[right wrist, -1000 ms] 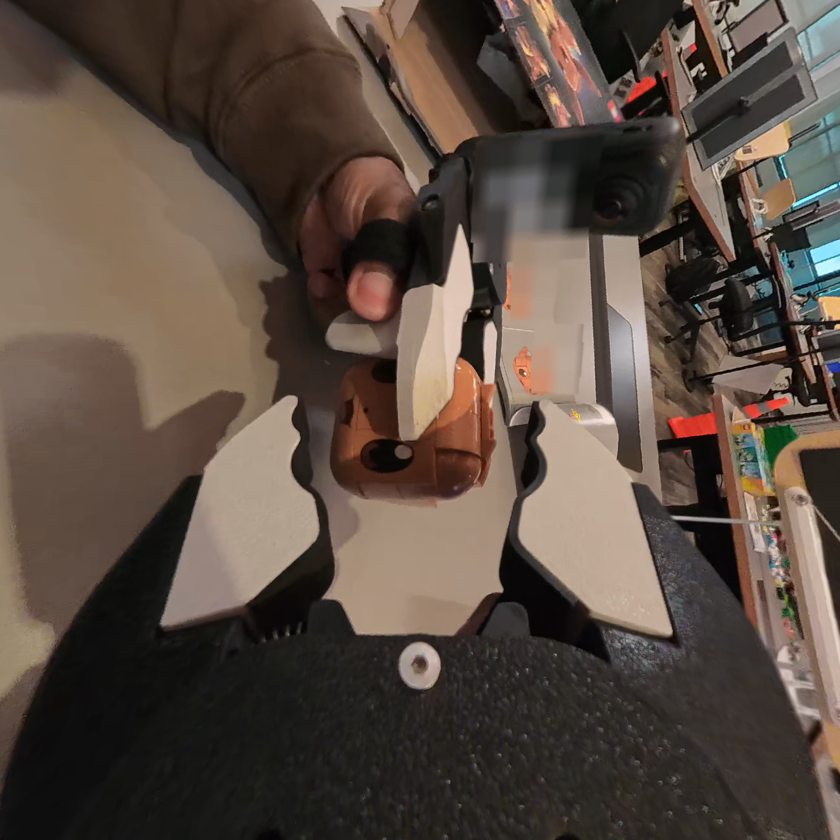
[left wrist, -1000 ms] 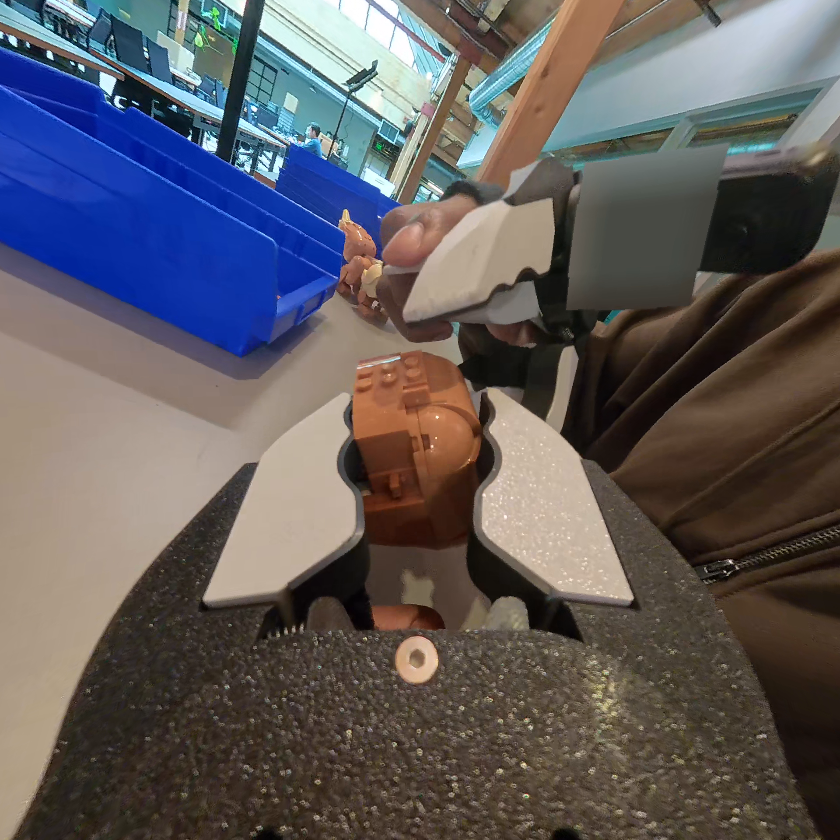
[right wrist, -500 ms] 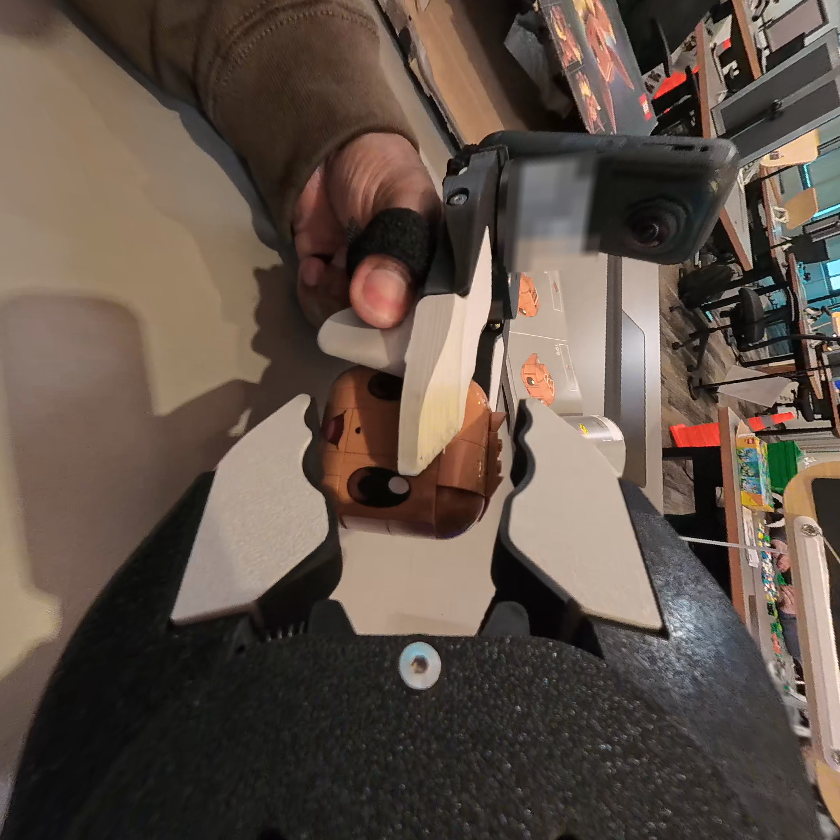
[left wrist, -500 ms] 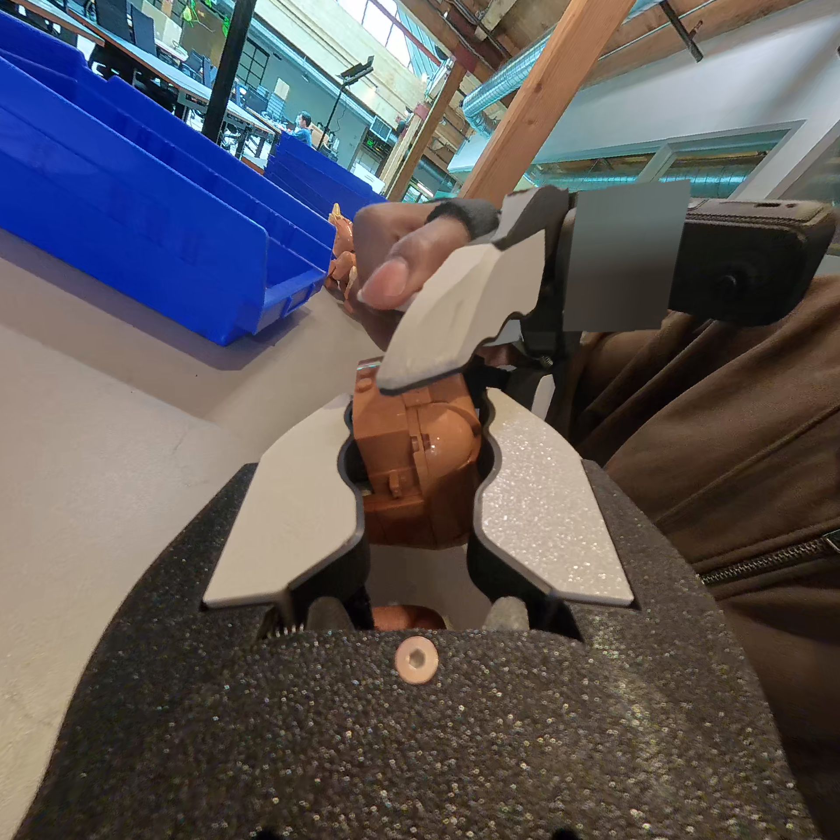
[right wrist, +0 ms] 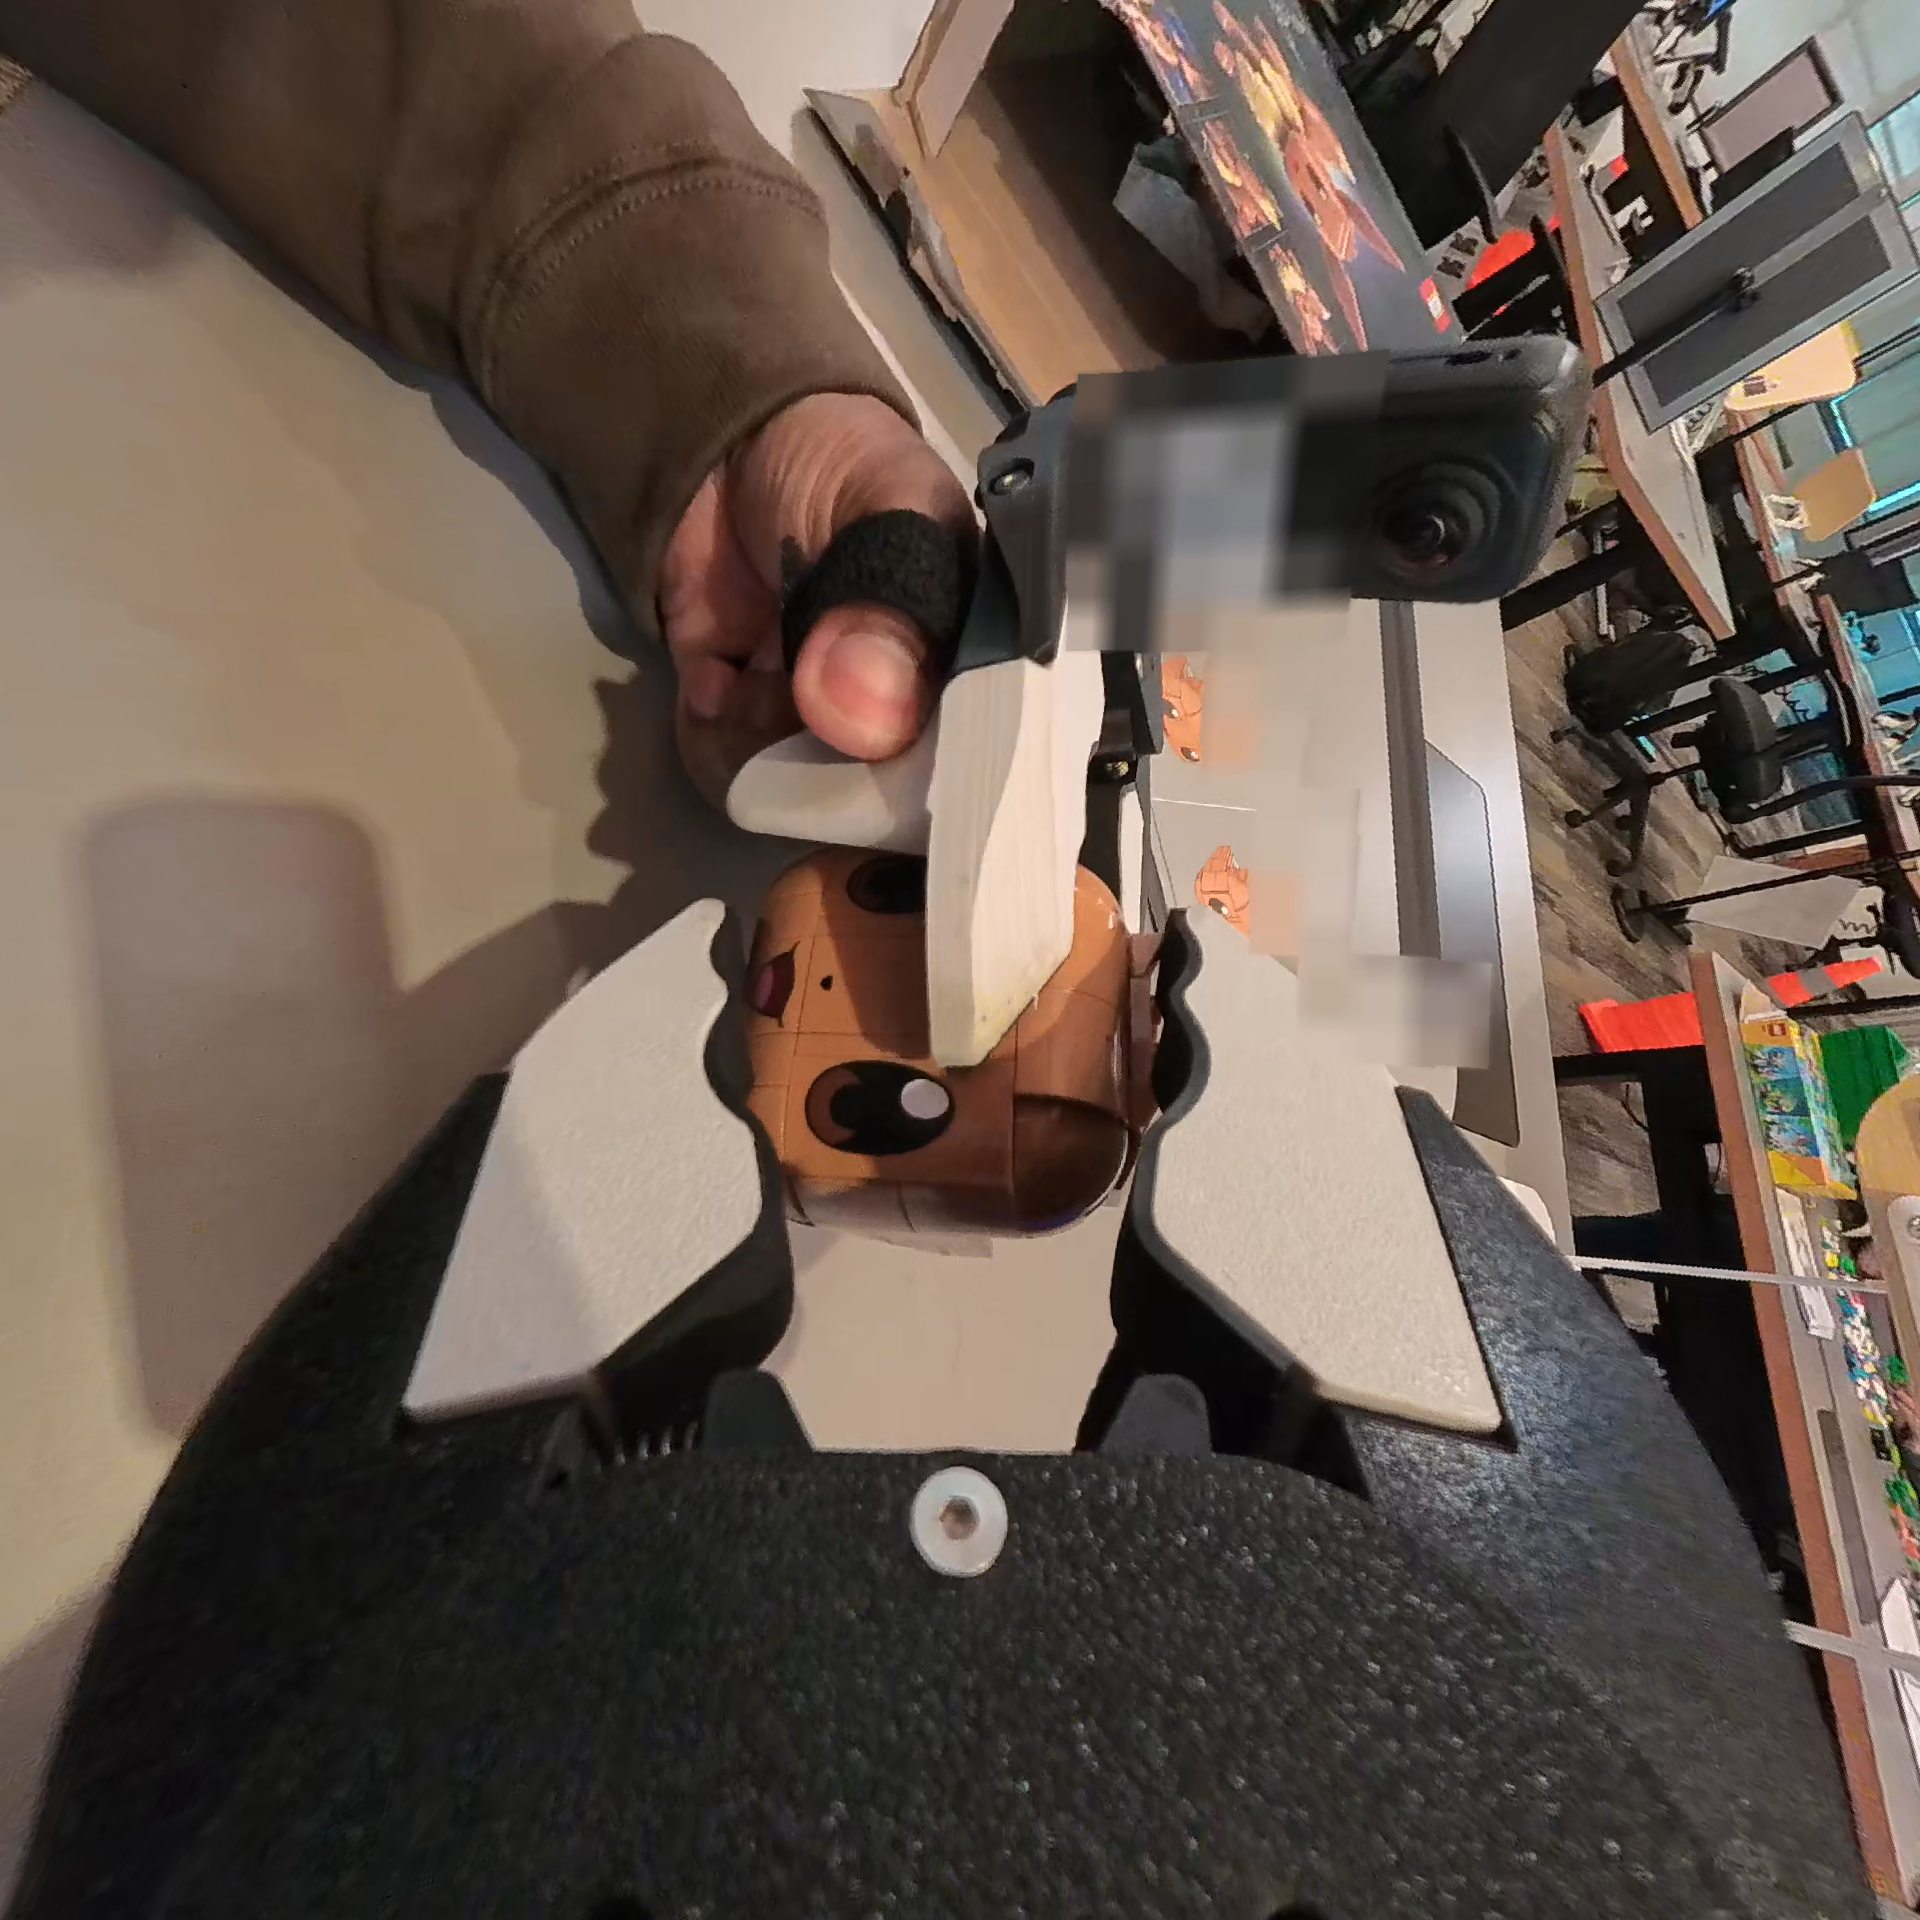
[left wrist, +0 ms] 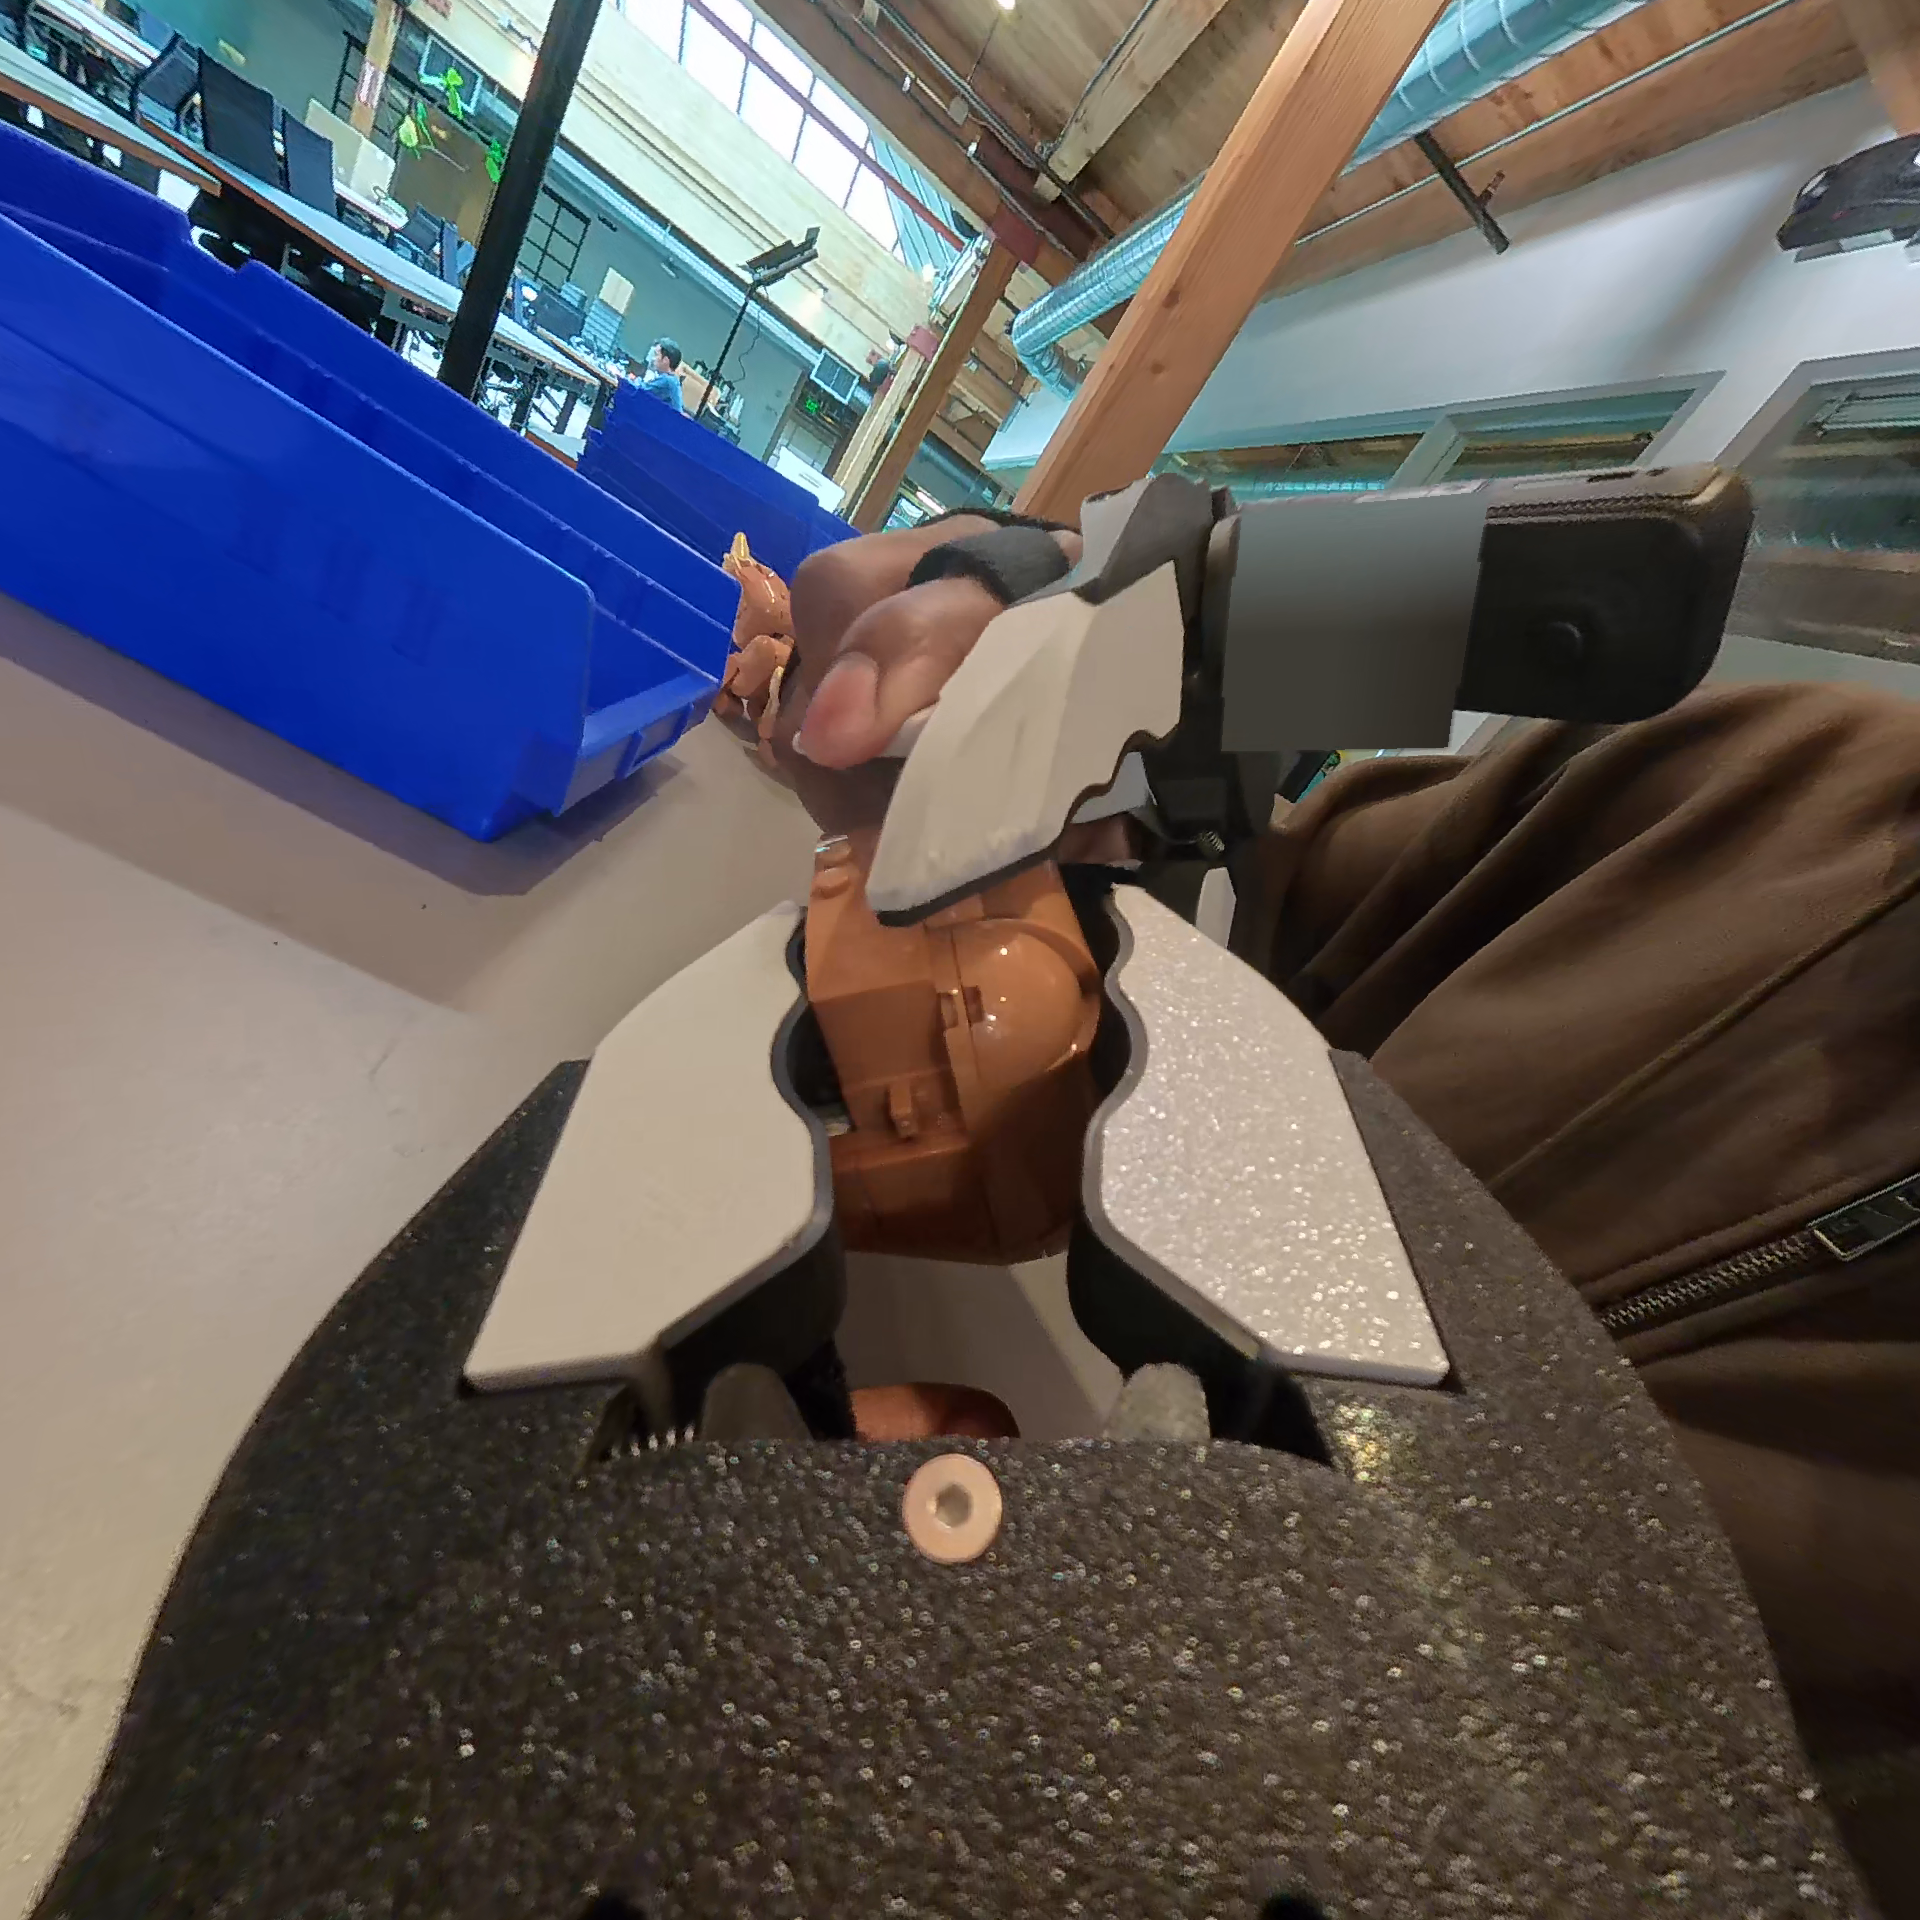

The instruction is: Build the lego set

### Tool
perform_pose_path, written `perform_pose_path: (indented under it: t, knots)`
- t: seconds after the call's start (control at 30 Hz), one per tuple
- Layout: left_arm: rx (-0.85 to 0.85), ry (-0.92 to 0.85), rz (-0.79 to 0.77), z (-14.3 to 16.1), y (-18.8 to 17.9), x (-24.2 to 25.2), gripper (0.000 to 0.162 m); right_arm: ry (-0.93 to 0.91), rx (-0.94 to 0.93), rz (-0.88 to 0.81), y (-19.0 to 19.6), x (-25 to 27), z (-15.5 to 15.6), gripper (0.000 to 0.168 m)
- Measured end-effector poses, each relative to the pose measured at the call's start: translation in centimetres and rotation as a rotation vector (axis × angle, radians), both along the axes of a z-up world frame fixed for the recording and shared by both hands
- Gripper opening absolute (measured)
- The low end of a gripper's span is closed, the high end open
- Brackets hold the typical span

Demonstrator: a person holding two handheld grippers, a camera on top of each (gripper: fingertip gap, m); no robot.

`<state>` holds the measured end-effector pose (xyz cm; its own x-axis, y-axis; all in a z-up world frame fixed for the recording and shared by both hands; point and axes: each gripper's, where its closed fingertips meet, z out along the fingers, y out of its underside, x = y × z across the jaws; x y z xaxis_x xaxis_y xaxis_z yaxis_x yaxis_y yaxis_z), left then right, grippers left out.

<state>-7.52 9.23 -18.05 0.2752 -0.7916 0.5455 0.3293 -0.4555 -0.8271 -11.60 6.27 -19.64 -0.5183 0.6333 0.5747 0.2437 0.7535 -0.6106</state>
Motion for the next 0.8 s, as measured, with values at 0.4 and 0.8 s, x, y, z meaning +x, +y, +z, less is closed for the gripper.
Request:
perform_pose_path:
  t: [0.4,0.8]
  knots:
    - [0.01,-0.007,0.023,0.22,0.23,-0.18,0.05,0.019,-0.038,-0.046,0.13,-0.32,0.33,0.074]
    - [0.006,-0.067,-0.007,0.96,-0.15,-0.3,0.05,0.048,-0.035,-0.016,0.35,-0.05,0.65,0.08]
